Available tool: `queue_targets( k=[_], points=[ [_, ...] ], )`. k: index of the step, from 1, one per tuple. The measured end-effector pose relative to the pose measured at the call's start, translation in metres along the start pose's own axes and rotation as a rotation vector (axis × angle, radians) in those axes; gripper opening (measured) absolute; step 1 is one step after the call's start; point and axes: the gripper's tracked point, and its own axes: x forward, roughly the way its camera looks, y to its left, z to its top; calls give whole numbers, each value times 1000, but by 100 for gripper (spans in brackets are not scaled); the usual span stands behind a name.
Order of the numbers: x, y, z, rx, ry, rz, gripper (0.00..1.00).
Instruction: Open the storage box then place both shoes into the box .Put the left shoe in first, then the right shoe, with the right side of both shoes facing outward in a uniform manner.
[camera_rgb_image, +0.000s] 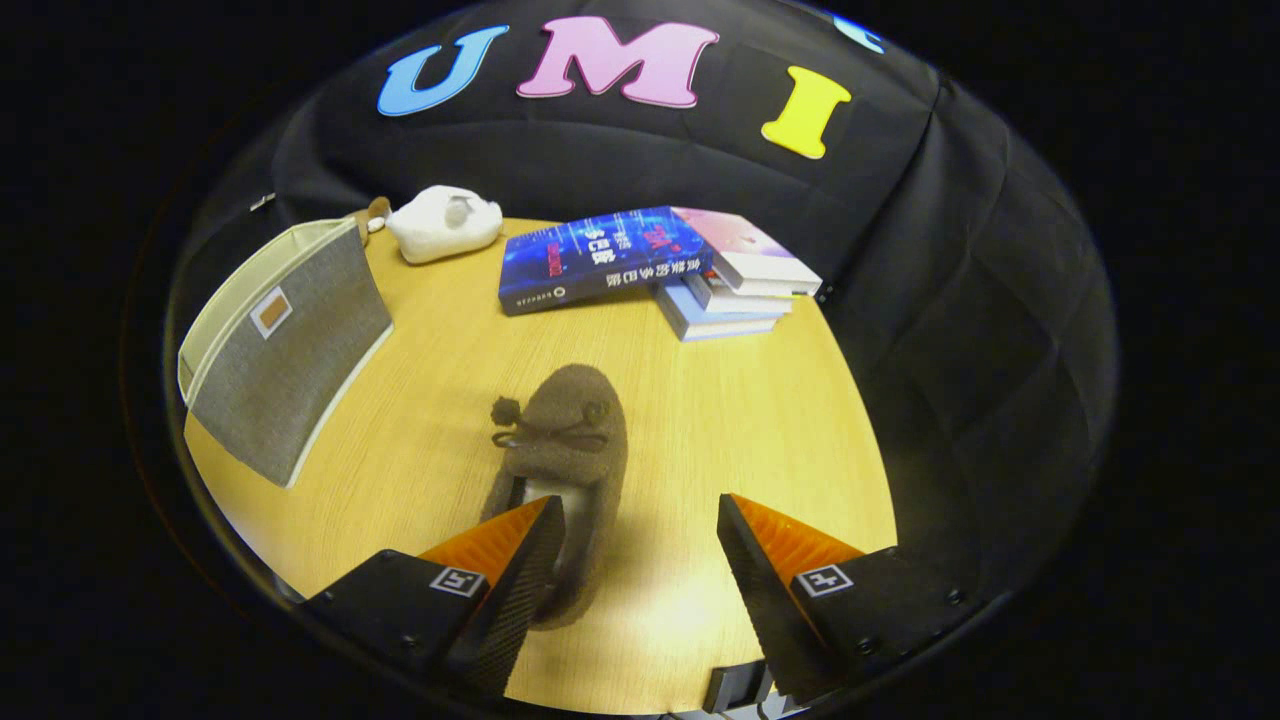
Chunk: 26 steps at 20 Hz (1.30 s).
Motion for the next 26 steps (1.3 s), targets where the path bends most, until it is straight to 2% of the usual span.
queue_targets(
  k=[3,9,10,14,16,20,26],
  points=[
    [30,-3,-7,-28,34,-16,87],
    [72,3,-1,3,46,-1,68],
    [76,4,-4,10,63,-2,60],
    [82,14,-4,-39,64,0,12],
    [81,14,-5,-55,64,2,9],
    [71,10,3,71,69,25,8],
    [38,4,35,156,9,18,8]
  ],
)
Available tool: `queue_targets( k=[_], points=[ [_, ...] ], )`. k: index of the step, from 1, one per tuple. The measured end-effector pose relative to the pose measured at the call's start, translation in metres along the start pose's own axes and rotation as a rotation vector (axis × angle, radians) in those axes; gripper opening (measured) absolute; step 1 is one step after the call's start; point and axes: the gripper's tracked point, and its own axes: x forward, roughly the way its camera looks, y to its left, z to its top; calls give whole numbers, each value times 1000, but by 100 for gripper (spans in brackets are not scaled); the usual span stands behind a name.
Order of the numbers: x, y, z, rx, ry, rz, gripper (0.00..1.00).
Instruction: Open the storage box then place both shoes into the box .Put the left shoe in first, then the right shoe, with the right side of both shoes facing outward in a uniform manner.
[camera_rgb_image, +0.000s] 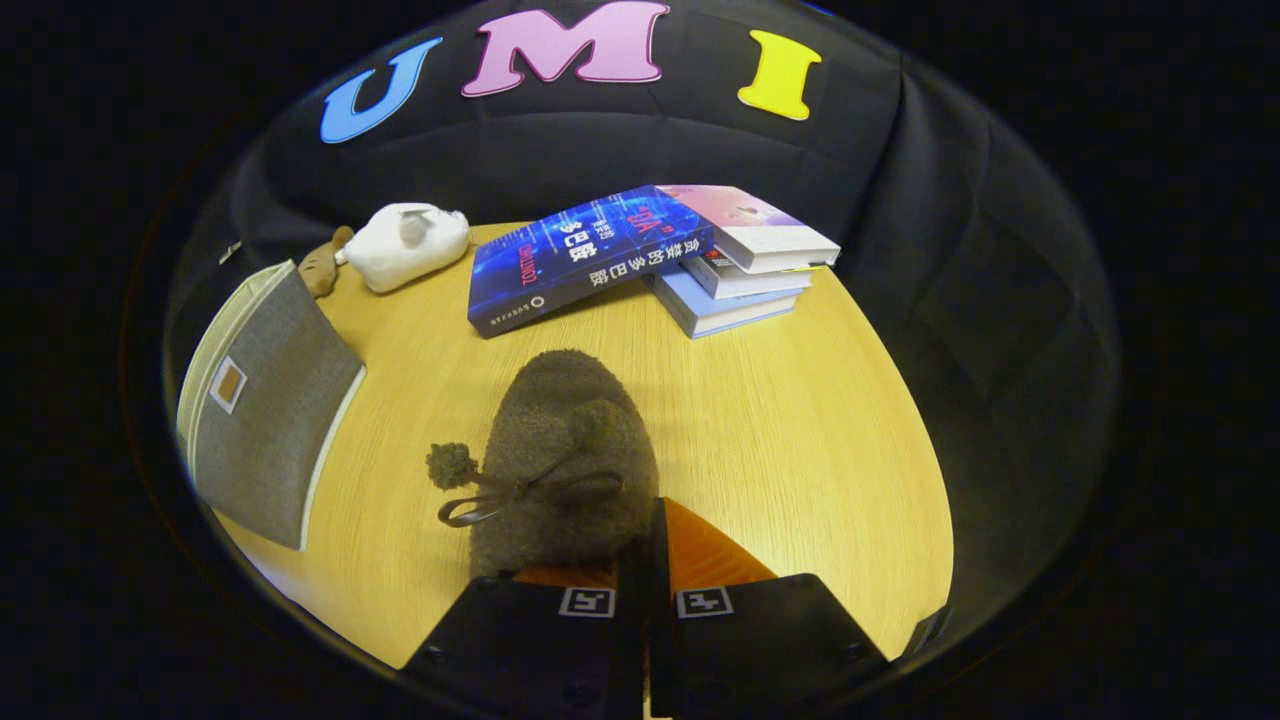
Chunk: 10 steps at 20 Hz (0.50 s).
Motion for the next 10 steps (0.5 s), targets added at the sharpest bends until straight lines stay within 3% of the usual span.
queue_targets(
  k=[10],
  points=[
    [-75,87,83,101,-110,112,8]
  ],
)
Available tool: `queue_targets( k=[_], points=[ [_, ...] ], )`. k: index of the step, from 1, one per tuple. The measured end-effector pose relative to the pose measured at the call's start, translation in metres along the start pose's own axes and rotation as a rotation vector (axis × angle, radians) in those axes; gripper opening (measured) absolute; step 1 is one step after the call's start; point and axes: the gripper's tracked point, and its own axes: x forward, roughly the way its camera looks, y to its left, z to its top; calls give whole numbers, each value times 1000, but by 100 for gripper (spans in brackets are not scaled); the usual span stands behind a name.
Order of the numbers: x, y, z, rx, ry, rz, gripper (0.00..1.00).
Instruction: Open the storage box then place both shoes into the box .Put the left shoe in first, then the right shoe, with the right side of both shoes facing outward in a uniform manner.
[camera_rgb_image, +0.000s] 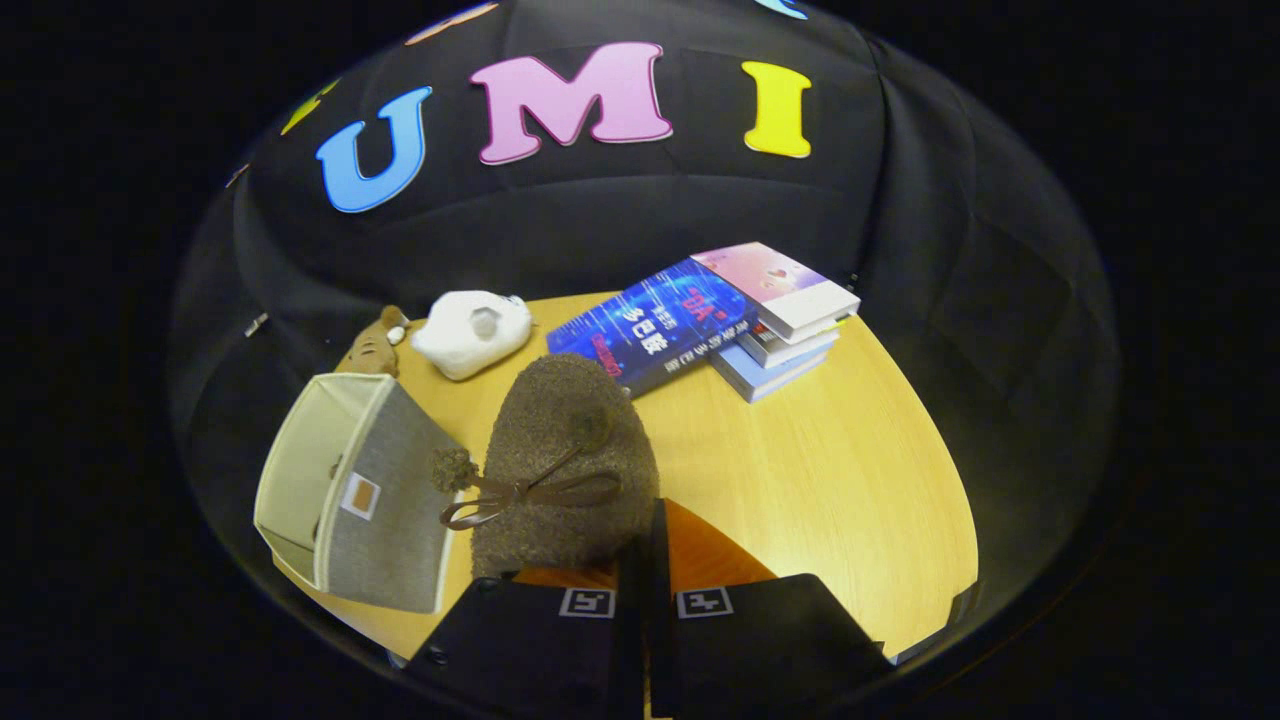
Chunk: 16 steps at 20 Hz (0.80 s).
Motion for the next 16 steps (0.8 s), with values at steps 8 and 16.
queue_targets(
  k=[8,16],
  points=[
    [-27,133,45,15,-21,113,8],
    [8,238,12,18,72,84,8]
  ],
)
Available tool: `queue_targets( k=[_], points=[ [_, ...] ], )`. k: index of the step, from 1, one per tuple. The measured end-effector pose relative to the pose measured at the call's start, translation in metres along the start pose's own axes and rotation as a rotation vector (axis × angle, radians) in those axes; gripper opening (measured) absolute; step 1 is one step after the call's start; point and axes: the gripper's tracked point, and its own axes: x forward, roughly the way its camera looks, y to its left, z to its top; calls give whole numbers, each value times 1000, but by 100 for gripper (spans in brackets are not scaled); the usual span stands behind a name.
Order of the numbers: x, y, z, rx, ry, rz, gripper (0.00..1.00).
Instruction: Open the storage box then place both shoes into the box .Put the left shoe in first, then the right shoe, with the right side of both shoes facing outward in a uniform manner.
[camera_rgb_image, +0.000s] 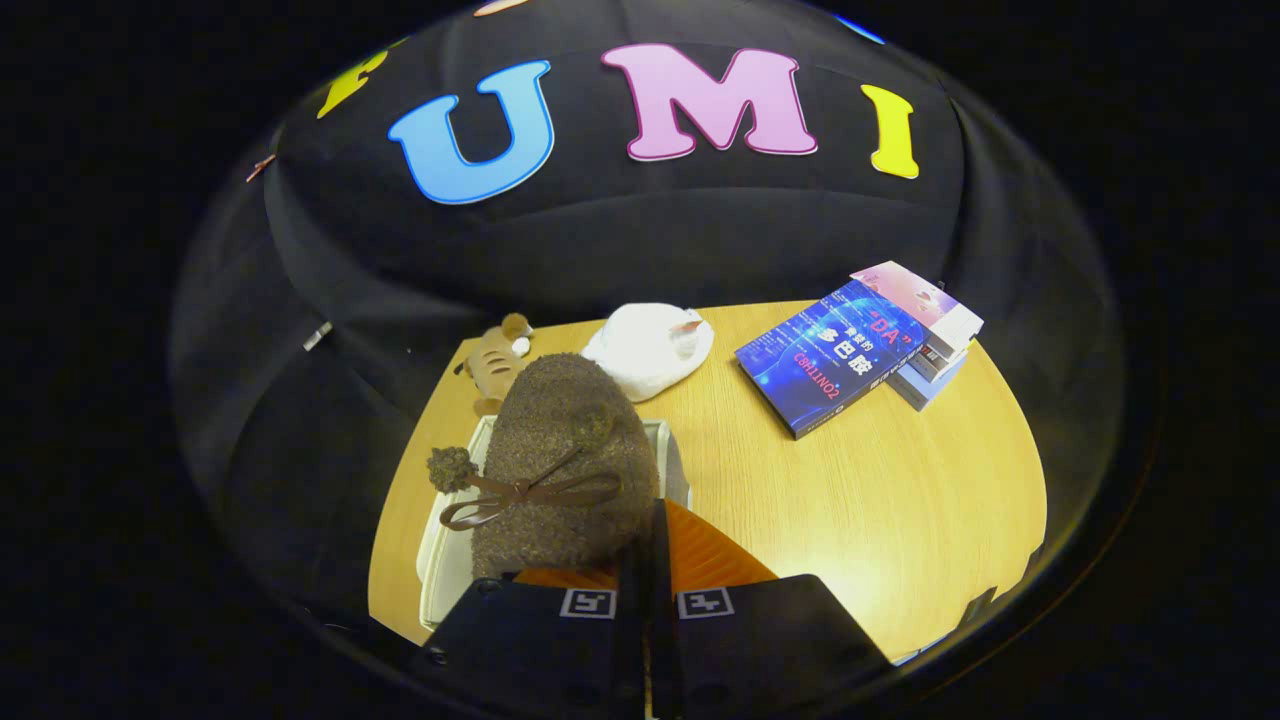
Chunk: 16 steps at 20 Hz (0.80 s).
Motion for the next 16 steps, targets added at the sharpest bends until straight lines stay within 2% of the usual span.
queue_targets(
  k=[3,6,9,11,13,14,15,16],
  points=[
    [22,13,-28,-49,46,-62,8],
    [38,8,-54,-100,104,-162,8],
    [47,14,-59,-121,110,-214,9],
    [50,17,-63,-137,113,-225,14],
    [53,23,-69,-138,129,-213,24],
    [53,24,-69,-142,131,-209,31],
    [56,28,-68,-143,120,-196,34],
    [54,31,-62,-157,108,-184,45]
  ],
)
